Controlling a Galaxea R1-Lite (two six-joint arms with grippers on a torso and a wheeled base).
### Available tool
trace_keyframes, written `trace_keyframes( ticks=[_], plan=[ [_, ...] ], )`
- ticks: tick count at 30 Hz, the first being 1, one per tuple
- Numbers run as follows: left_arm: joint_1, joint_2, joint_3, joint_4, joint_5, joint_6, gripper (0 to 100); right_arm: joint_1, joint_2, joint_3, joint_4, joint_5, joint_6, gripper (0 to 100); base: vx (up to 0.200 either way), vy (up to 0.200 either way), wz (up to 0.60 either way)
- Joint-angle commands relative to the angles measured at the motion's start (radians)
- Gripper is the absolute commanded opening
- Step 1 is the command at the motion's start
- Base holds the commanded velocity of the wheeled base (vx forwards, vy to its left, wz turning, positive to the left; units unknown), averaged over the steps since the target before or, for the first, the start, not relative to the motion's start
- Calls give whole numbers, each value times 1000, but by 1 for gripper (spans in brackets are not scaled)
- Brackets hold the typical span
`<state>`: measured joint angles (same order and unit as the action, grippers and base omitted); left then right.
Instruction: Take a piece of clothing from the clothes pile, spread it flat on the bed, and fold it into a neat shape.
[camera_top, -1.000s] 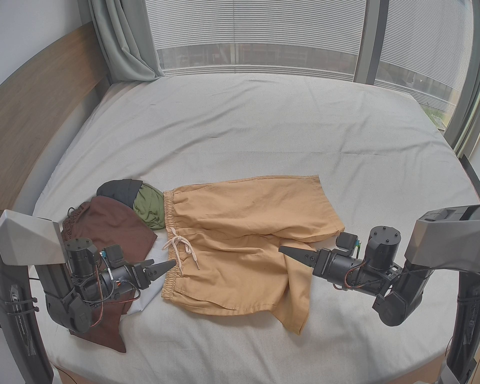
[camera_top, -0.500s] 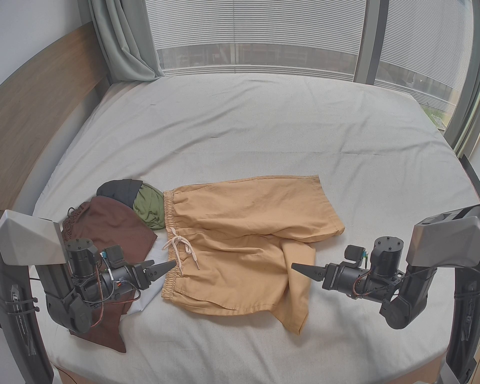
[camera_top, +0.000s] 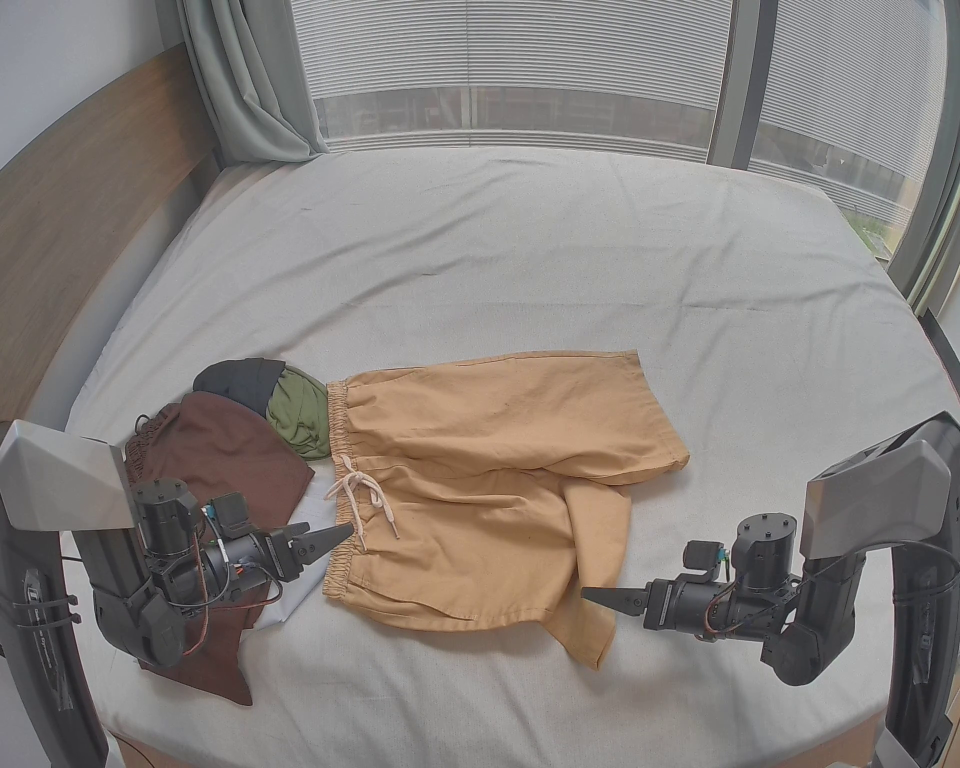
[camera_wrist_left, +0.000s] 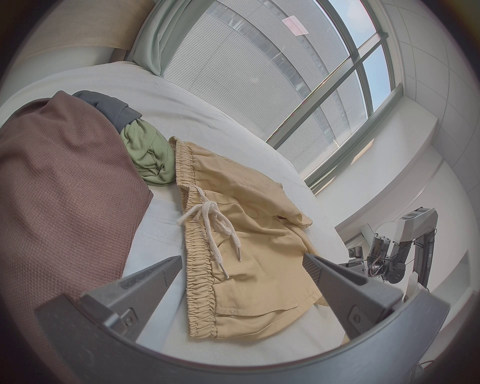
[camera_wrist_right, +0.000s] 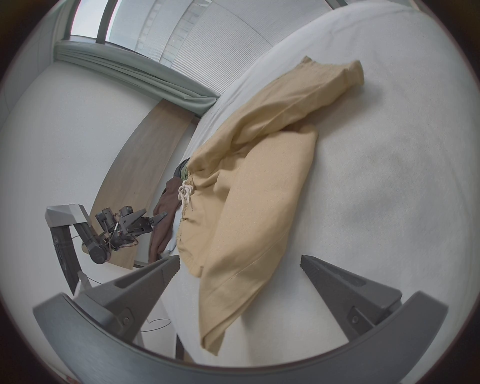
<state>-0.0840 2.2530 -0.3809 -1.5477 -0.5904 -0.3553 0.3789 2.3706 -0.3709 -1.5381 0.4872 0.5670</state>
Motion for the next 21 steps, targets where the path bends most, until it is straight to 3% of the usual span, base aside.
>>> trace_keyframes(
  ticks=[1, 14, 21],
  plan=[
    [0, 2, 0, 0, 0, -1, 100, 40, -5, 17, 0, 7, 50, 100, 0, 0, 0],
    [0, 7, -1, -2, 0, -1, 100, 115, -62, 9, -4, 14, 248, 100, 0, 0, 0],
    [0, 7, -1, 0, 0, -1, 100, 95, -122, -22, -2, 7, 278, 100, 0, 0, 0]
  ],
)
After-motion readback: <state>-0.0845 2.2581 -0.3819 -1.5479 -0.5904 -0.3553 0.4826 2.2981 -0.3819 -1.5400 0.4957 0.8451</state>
